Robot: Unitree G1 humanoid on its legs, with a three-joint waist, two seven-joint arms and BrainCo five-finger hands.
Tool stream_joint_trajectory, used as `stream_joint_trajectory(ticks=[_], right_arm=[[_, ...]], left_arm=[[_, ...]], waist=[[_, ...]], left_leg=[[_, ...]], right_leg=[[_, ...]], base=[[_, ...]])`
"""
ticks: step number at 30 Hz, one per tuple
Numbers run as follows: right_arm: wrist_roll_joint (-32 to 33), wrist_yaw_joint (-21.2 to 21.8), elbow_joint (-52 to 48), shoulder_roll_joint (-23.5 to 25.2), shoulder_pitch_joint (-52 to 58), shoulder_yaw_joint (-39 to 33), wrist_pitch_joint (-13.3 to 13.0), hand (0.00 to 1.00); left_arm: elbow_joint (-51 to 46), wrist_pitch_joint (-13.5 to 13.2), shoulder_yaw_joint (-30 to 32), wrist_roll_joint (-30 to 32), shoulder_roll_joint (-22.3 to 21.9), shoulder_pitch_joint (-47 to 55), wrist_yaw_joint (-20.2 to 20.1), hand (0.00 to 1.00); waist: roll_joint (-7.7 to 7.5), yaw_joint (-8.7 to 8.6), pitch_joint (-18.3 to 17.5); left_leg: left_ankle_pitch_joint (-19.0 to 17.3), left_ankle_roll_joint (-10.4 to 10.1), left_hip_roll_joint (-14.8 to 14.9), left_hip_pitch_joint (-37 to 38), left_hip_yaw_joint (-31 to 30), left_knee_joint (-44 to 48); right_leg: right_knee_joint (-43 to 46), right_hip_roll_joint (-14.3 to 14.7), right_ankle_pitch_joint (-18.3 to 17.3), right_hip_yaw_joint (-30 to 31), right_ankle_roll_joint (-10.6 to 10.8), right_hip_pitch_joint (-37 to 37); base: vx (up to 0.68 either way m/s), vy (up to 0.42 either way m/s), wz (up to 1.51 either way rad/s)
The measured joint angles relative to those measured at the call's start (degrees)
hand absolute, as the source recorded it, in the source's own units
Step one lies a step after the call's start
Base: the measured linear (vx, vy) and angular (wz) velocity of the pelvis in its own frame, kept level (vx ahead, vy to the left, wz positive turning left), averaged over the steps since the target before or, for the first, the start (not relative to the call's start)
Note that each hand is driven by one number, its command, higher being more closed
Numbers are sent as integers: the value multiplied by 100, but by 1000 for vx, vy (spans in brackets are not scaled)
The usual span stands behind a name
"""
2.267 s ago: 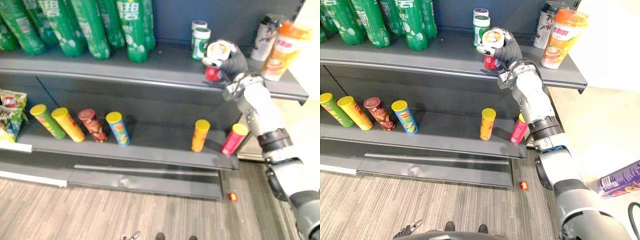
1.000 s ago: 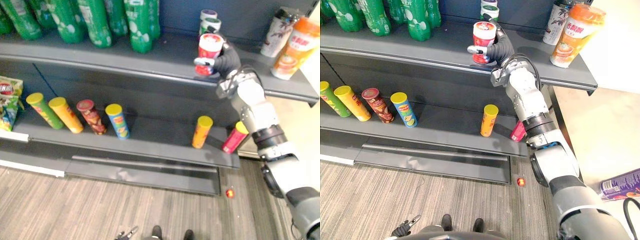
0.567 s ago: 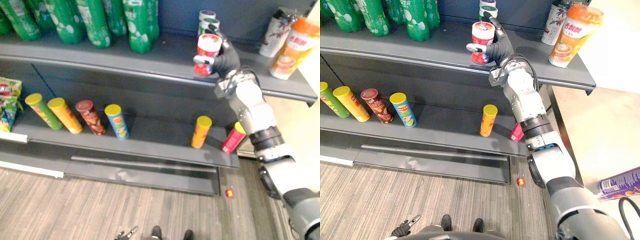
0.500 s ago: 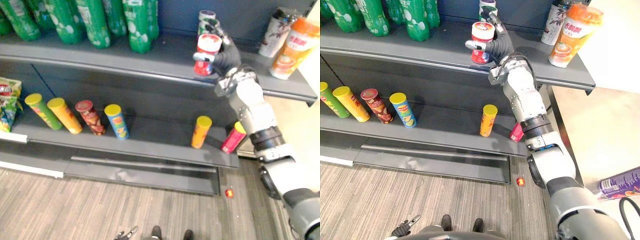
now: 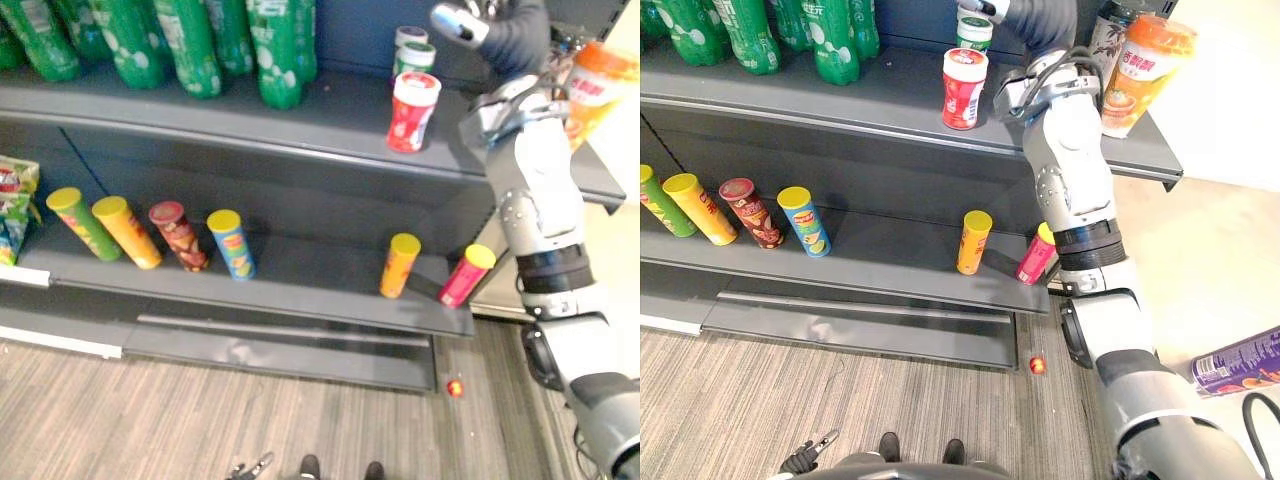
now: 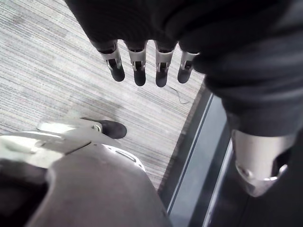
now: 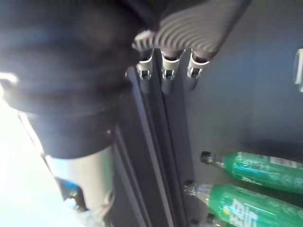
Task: Put the gum and the chips on the shelf.
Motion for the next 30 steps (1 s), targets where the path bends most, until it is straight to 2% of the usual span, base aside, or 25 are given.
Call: stream_joint_trajectory(ticks=[2, 6, 10, 14, 18, 25, 28, 30], right_arm=[[1, -81, -225, 61, 26, -10, -89, 0], [54, -54, -1209, 535, 538, 143, -380, 0], [942, 376, -1441, 899, 1240, 1091, -439, 0], [1480, 760, -1445, 1245, 1667, 1992, -296, 0], [1597, 1013, -1445, 1483, 1832, 2546, -198, 0], [1599, 1341, -1417, 1471, 2588, 3388, 83, 0], [1590, 1574, -1367, 1451, 2993, 3701, 312, 0], [1579, 1682, -1325, 1435, 3315, 3833, 357, 0]], left_arm=[[0, 0, -1, 2, -3, 0, 23, 0], [5, 7, -16, 38, -5, -3, 58, 0], [7, 58, -40, 93, 5, -6, 185, 0], [21, 75, -106, 123, 66, -4, 209, 0], [25, 80, -161, 263, 101, -5, 226, 0], [49, 80, -314, 270, 110, -12, 256, 0], [146, 78, -315, 270, 120, -9, 257, 0], [183, 78, -316, 275, 127, -12, 256, 0]], waist=[[0, 1, 0], [-4, -8, -3], [-46, -10, -33], [-126, -9, -87], [-164, -7, -113], [-147, -20, -114], [-129, -101, -121], [-128, -136, -126]], left_leg=[[0, 0, 0, 0, 1, 0], [-1, -2, 1, 8, 11, 1], [-1, -2, 3, 15, 18, 1], [-3, -4, 5, 14, 31, 1], [-3, -4, 4, 25, 38, 3], [-21, -36, 4, 24, 36, 1], [-18, -40, 4, 19, 37, 0], [-18, -40, 5, 16, 44, 0]], right_leg=[[0, 0, 0, 1, 0, -1], [0, 1, 0, 13, 0, 4], [5, 2, 0, 29, 0, 5], [12, 3, -1, 37, 0, -2], [38, 1, -1, 49, 0, -7], [101, -1, -7, 56, -8, -38], [109, -1, -10, 56, -11, -49], [111, -1, -11, 65, -12, -57]], base=[[0, 0, 0], [0, 0, 0], [0, 0, 0], [0, 0, 0], [0, 0, 0], [0, 0, 0], [0, 0, 0], [0, 0, -2]])
